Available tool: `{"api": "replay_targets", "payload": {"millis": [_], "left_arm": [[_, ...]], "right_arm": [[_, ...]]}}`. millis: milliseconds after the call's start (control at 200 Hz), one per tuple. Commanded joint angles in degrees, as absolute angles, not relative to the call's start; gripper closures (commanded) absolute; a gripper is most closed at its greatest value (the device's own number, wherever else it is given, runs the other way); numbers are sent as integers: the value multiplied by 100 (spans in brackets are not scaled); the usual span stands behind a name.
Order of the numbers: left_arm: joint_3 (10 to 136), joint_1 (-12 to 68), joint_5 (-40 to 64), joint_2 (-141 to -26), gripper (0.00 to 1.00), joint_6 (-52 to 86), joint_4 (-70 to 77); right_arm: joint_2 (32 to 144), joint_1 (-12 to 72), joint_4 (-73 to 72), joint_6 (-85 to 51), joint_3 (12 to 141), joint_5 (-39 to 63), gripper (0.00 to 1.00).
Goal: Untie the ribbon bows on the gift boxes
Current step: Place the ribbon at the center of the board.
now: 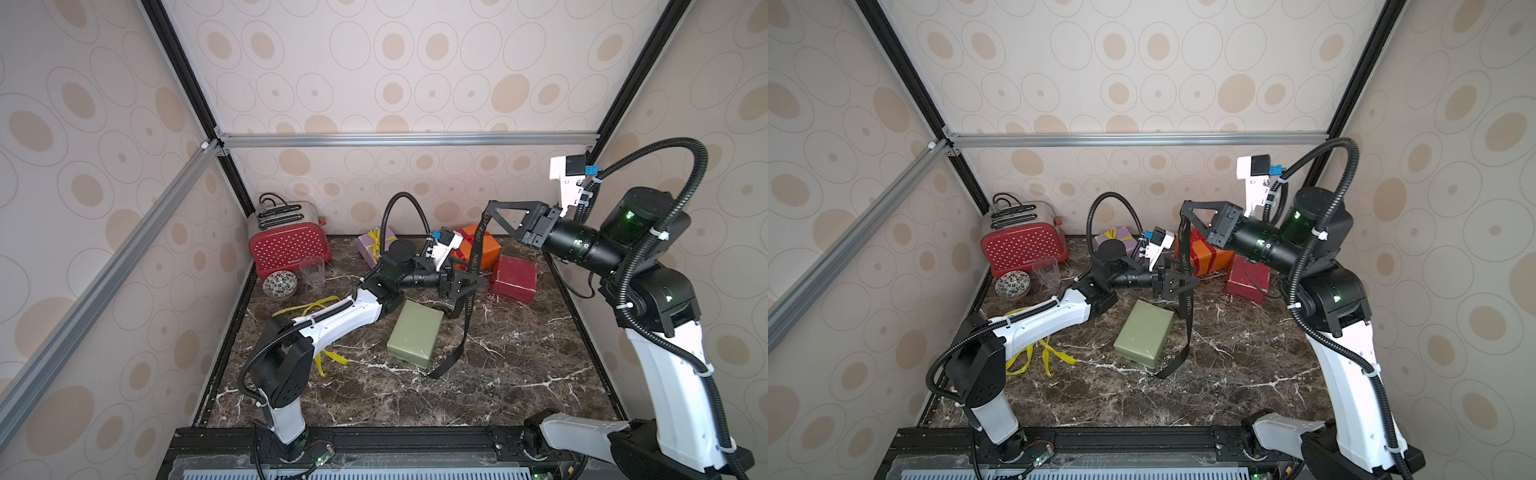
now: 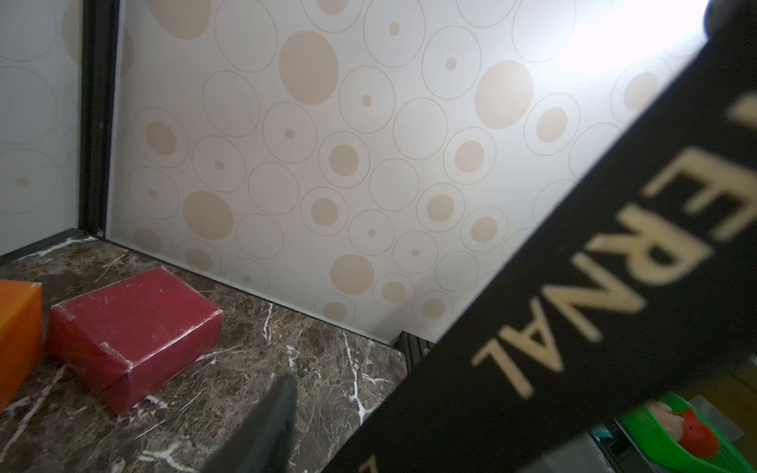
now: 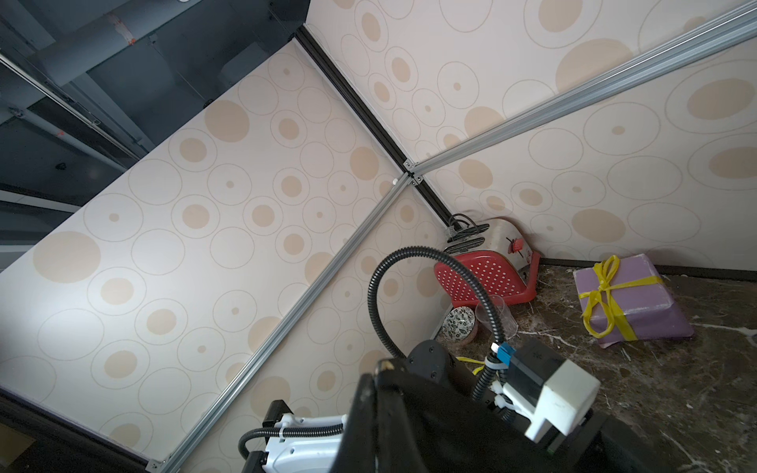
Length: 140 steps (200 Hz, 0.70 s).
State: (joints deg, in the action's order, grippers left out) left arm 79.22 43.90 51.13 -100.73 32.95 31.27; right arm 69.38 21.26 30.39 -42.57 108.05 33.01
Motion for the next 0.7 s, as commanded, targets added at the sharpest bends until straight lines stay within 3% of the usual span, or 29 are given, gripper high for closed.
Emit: {"api": "replay_targets", "payload": {"millis": [0,70,125,320,461,561,696], "left_arm": [[8198,4429,5159,-9979,76,3393,3418],[8141,4427,4951,-9865,93,3243,3209],[8101,4423,4638,-9727,100,3061,2939],[8025,4419,3151,-9126,100,2585,2063],[8046,4412,2519,-8657,100,2434,1813],[8121,4425,2249,-8384,100,2452,1824],[8644,4429,1741,-8139,100,2319,1223]], "right_arm": [[6739,2074,2882,-4216,10680,3337,100],[6645,2070,2945,-4134,10565,3259,100],[6565,2065,3076,-4019,10475,3141,100],[6043,2053,3531,-3515,9556,2550,100],[5514,2054,3725,-3167,8608,2058,70],[5043,2051,3570,-3070,7815,1658,43],[4453,2051,3119,-3032,6834,1235,25]]}}
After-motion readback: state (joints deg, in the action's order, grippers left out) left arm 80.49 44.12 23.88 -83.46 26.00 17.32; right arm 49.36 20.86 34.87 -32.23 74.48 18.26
